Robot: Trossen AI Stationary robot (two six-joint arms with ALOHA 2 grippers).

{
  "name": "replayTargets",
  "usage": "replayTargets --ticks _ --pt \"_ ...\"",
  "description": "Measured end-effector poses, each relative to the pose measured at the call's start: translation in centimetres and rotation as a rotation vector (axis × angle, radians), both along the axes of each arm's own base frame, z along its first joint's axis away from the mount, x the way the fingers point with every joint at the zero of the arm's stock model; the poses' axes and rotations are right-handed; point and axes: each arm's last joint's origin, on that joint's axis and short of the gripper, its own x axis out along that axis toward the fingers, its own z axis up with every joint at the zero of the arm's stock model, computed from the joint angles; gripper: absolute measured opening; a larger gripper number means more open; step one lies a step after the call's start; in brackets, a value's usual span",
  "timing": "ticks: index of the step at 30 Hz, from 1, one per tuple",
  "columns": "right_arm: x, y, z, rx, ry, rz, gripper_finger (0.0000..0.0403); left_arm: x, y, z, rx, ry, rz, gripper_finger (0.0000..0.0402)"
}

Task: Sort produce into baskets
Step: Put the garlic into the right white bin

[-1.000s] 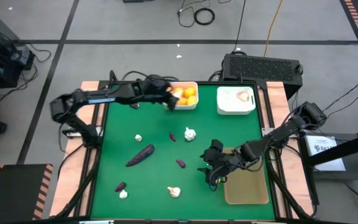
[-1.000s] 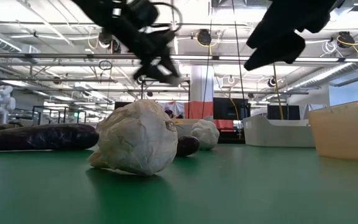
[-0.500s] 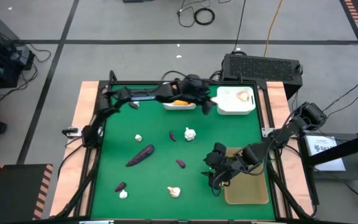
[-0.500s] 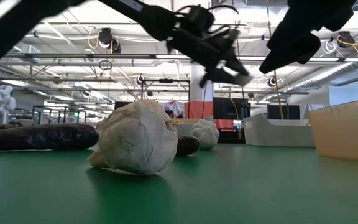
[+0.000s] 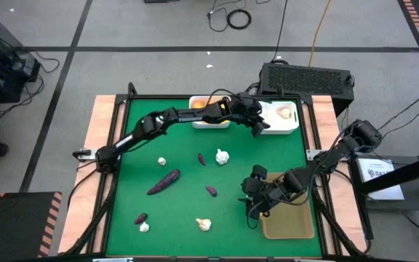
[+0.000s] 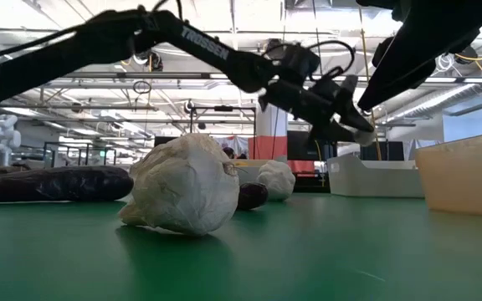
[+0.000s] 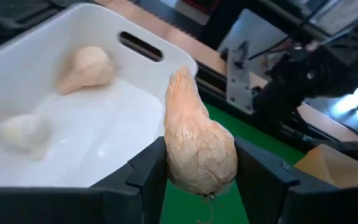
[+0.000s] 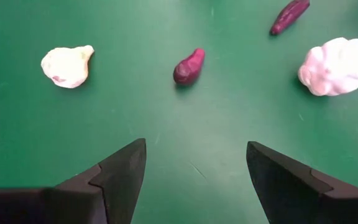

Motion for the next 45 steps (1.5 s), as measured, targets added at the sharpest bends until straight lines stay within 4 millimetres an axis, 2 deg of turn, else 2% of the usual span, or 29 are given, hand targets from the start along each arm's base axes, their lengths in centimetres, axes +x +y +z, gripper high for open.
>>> replayTargets --ticks 5,16,26,30,33,36,40,45 --pt "0.0 0.0 0.0 -0.002 0.002 0.000 0.0267 0.4 -0.1 -1.0 0.027 -0.022 -0.013 0.0169" --pt "0.0 0.0 0.0 -0.001 0.001 -0.001 0.0267 0.3 0.8 -0.8 0.169 0.005 0.245 0.0177" --pt "0.0 0.0 0.0 -0.005 0.001 0.003 0.0267 0.4 0.6 -0.9 0.278 0.023 0.213 0.0289" --pt "0.0 0.0 0.0 -0.001 0.000 -0.001 0.0267 0.1 0.6 -0.5 0.289 0.062 0.202 0.0314" --pt "0.0 0.0 0.0 0.000 -0.002 -0.001 0.0267 -0.9 0.3 1.2 0.303 0.142 0.176 0.0317" --pt "0.0 0.0 0.0 0.001 -0.005 -0.003 0.0267 -2.8 -0.1 3.7 0.335 0.273 0.133 0.0317" --pt "0.2 0.1 0.1 0.005 -0.021 0.003 0.0267 -6.3 -0.9 6.7 0.371 0.506 0.107 0.0317" --pt "0.5 0.2 0.5 0.002 -0.075 0.012 0.0267 -11.4 -2.3 11.6 0.400 0.719 0.082 0.0317"
